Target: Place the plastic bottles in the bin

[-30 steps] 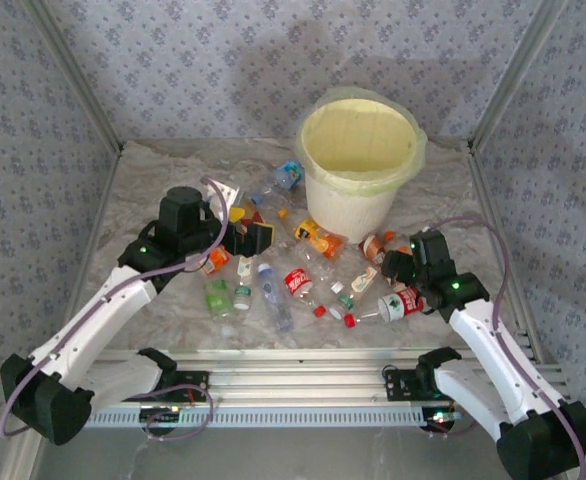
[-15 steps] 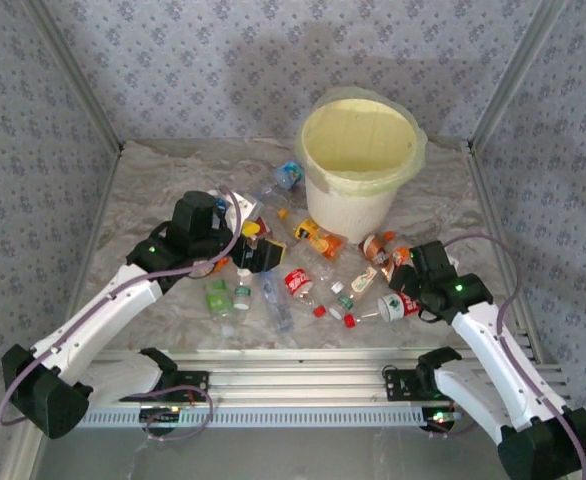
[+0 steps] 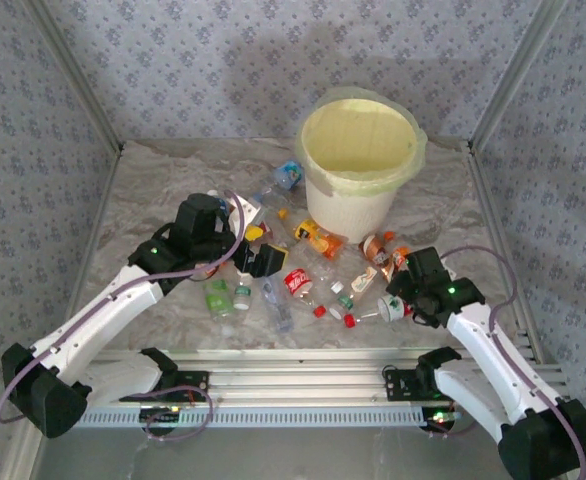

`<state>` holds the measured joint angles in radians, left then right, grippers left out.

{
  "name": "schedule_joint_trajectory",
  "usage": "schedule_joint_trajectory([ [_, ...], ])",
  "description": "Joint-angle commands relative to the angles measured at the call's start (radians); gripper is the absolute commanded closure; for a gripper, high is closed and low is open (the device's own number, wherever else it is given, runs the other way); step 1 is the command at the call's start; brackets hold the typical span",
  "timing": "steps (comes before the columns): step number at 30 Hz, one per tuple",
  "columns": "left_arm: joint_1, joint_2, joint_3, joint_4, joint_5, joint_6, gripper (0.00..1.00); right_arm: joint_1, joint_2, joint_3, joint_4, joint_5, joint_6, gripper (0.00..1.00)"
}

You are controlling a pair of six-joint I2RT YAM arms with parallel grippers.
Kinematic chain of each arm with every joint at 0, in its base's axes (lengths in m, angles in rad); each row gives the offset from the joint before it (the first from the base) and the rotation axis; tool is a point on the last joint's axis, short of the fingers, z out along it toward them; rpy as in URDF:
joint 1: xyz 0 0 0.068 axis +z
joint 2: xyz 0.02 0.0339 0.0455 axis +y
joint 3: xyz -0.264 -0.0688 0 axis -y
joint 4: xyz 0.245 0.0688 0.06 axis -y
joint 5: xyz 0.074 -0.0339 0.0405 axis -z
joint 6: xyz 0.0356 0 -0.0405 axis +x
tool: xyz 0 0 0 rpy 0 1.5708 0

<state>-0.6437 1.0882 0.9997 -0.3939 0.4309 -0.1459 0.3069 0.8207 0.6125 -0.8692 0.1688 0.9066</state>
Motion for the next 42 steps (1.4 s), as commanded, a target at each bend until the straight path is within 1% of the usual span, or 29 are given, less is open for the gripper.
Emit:
schedule_joint_trajectory([
  [1, -0.008, -0.008, 0.017, -0.008, 0.016, 0.021, 0.00, -0.051, 0.007, 0.083, -0.053, 0.036, -0.159, 0.11],
  [4, -0.007, -0.004, 0.019, -0.008, 0.017, 0.021, 0.00, -0.134, 0.068, 0.138, -0.033, -0.023, -0.301, 0.12],
  [6, -0.007, 0.001, 0.020, -0.009, 0.019, 0.021, 0.00, -0.190, 0.137, 0.167, -0.004, -0.091, -0.397, 0.12],
  [8, -0.007, 0.008, 0.023, -0.014, 0.018, 0.021, 0.01, -0.221, 0.200, 0.191, 0.033, -0.142, -0.454, 0.11],
  [15, -0.008, 0.012, 0.028, -0.026, 0.009, 0.028, 0.00, -0.238, 0.443, 0.300, 0.105, -0.186, -0.582, 0.07],
  [18, -0.009, 0.013, 0.028, -0.028, 0.003, 0.028, 0.00, -0.244, 0.517, 0.325, 0.139, -0.195, -0.610, 0.06],
  [26, -0.009, 0.018, 0.025, -0.024, 0.002, 0.029, 0.00, -0.264, 0.657, 0.380, 0.148, -0.144, -0.647, 0.06],
  [30, -0.009, 0.022, 0.025, -0.025, 0.002, 0.029, 0.00, -0.286, 0.687, 0.386, 0.154, -0.137, -0.637, 0.08],
  [37, -0.009, 0.022, 0.027, -0.028, -0.001, 0.029, 0.01, -0.322, 0.714, 0.397, 0.155, -0.111, -0.601, 0.14],
  [42, -0.009, 0.028, 0.027, -0.029, -0.001, 0.027, 0.00, -0.322, 0.742, 0.431, 0.144, -0.117, -0.635, 0.13],
])
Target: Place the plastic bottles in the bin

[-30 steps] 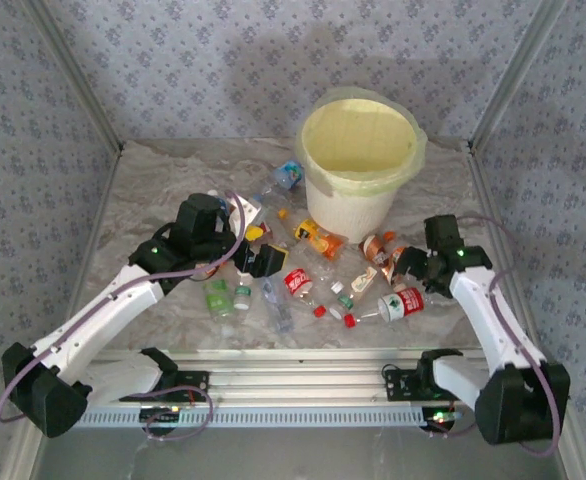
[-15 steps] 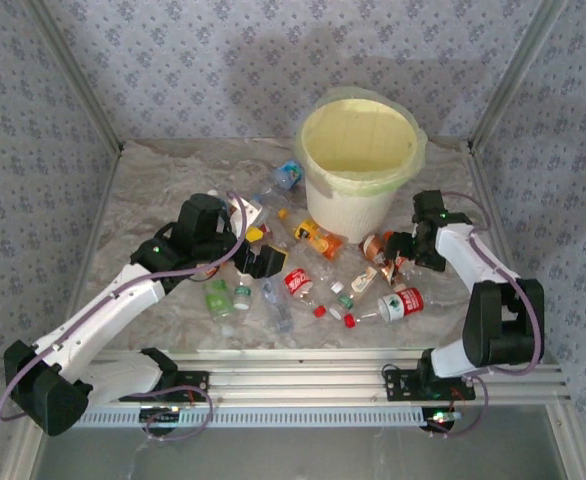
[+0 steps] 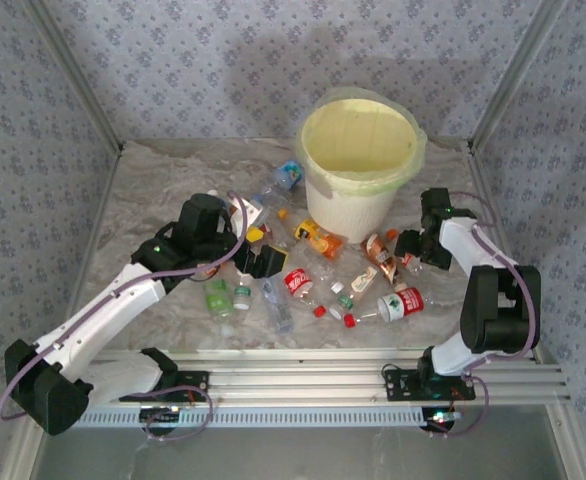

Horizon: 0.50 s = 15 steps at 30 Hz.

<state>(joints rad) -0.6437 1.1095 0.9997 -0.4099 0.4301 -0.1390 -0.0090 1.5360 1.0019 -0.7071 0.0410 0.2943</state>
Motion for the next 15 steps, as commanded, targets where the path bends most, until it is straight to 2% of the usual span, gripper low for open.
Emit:
schedule_joint_trajectory([
  [1, -0.009, 0.007, 0.028, -0.013, -0.001, 0.021, 0.00, -0.006, 0.033, 0.050, -0.010, 0.013, -0.036, 0.12],
  [8, -0.009, 0.007, 0.028, -0.016, -0.004, 0.018, 0.00, 0.006, 0.073, 0.087, -0.008, 0.029, -0.104, 0.03],
  [15, -0.008, 0.012, 0.030, -0.016, -0.004, 0.019, 0.01, 0.024, 0.133, 0.101, 0.006, 0.019, -0.129, 0.04],
])
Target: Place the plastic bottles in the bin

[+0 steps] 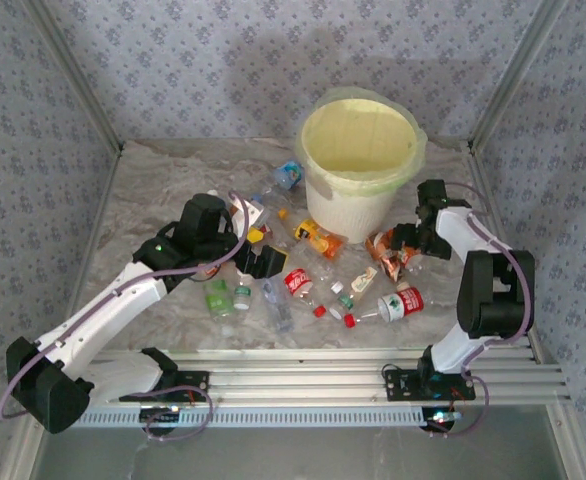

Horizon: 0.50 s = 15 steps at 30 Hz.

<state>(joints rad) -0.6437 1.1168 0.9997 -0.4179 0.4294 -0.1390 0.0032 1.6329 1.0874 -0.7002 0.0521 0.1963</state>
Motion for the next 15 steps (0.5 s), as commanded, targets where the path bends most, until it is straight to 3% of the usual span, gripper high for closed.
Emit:
schedule_joint_trajectory([
  [1, -0.009, 0.006, 0.030, -0.008, -0.004, 0.020, 0.00, 0.016, 0.043, 0.016, 0.001, 0.011, -0.030, 0.05],
  [15, -0.008, 0.012, 0.029, -0.009, -0.007, 0.019, 0.00, -0.009, 0.047, -0.018, 0.043, 0.000, 0.077, 0.23],
])
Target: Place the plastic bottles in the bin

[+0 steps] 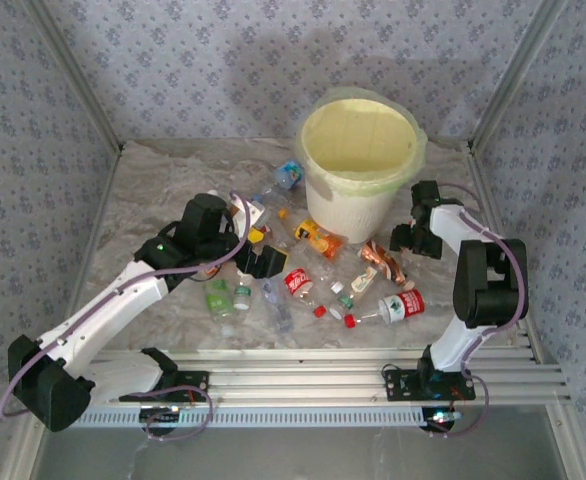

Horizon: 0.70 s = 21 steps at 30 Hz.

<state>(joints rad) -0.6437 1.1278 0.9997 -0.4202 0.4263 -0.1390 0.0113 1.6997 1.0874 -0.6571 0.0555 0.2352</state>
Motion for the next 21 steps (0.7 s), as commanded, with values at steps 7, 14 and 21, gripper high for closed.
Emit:
schedule_joint_trajectory([
  [7, -0.009, 0.006, 0.034, -0.006, -0.003, 0.014, 0.00, -0.044, -0.008, -0.015, 0.010, -0.024, 0.057, 0.29],
  [14, -0.008, 0.007, 0.046, -0.001, 0.005, 0.001, 0.00, -0.054, 0.020, -0.014, 0.018, -0.029, 0.072, 0.38],
  [21, -0.009, 0.012, 0.091, 0.008, 0.031, -0.026, 0.00, -0.060, -0.055, -0.033, 0.016, -0.007, 0.082, 0.43],
])
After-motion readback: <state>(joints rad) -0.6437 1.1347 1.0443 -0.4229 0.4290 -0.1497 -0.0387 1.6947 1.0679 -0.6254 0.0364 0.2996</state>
